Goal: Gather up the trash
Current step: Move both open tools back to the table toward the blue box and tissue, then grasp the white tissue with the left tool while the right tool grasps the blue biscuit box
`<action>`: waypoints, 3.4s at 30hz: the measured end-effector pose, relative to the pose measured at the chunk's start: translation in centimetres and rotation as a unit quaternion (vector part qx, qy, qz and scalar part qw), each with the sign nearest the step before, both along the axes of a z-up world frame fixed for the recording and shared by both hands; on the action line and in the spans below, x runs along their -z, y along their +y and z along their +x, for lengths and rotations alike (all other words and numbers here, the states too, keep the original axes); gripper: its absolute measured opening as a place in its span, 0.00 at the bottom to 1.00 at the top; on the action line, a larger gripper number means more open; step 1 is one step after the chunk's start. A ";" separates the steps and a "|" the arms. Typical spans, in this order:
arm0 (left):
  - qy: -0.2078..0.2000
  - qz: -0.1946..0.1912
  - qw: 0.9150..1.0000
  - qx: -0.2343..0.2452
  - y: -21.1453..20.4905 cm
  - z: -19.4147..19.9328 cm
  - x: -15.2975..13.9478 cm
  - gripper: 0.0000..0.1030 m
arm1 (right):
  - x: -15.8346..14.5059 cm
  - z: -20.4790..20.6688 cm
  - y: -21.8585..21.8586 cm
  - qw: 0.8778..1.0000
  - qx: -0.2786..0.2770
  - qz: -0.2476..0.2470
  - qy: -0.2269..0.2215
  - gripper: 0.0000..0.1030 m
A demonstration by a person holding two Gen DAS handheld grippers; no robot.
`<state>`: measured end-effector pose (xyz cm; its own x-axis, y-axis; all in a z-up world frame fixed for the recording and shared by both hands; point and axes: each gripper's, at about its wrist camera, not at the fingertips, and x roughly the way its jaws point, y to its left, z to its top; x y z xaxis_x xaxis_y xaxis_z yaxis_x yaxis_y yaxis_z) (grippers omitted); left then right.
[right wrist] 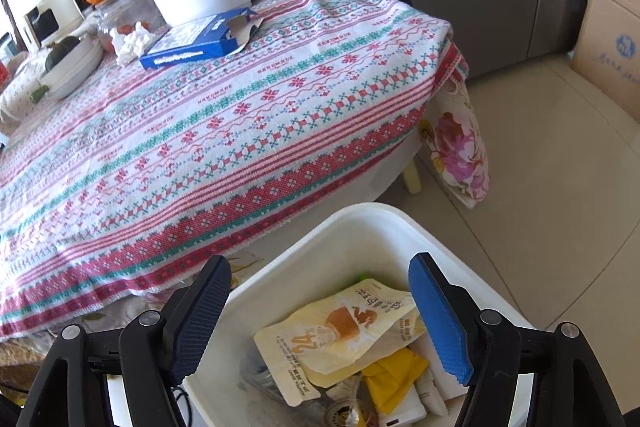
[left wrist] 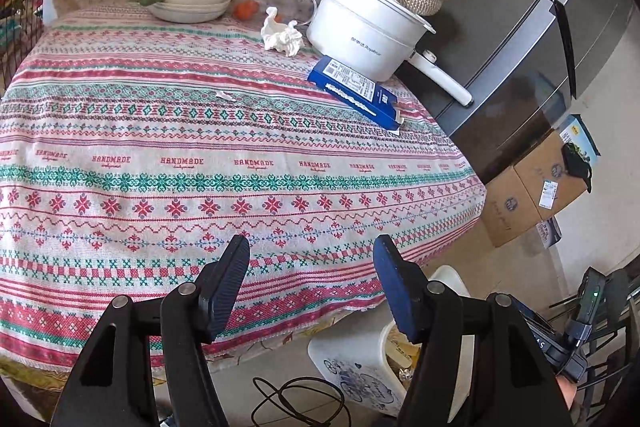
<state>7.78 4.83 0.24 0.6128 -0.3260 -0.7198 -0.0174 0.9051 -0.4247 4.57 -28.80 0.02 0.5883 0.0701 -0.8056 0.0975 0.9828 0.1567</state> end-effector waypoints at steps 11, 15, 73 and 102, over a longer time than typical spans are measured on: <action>0.017 0.006 1.000 -0.014 0.3 0.8 0.5 0.67 | 0.4 0.7 0.7 1.000 -0.009 -0.012 -0.001 0.80; 0.022 0.005 1.000 -0.021 0.4 1.1 0.7 0.68 | 0.3 0.9 1.1 1.000 -0.014 -0.014 -0.004 0.81; 0.079 0.042 0.993 -0.081 4.3 10.2 2.4 0.70 | -3.0 20.7 11.9 0.923 -0.329 -0.181 -0.083 0.89; 0.059 0.025 0.997 -0.032 3.5 36.1 2.4 0.70 | 3.8 34.5 6.8 0.975 -0.174 0.135 -0.009 0.35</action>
<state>43.85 8.31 -2.14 0.5415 -0.2513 -0.8023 -0.1232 0.9203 -0.3714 39.06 -21.97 -3.77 0.5060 0.4757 -0.7196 -0.2394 0.8789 0.4126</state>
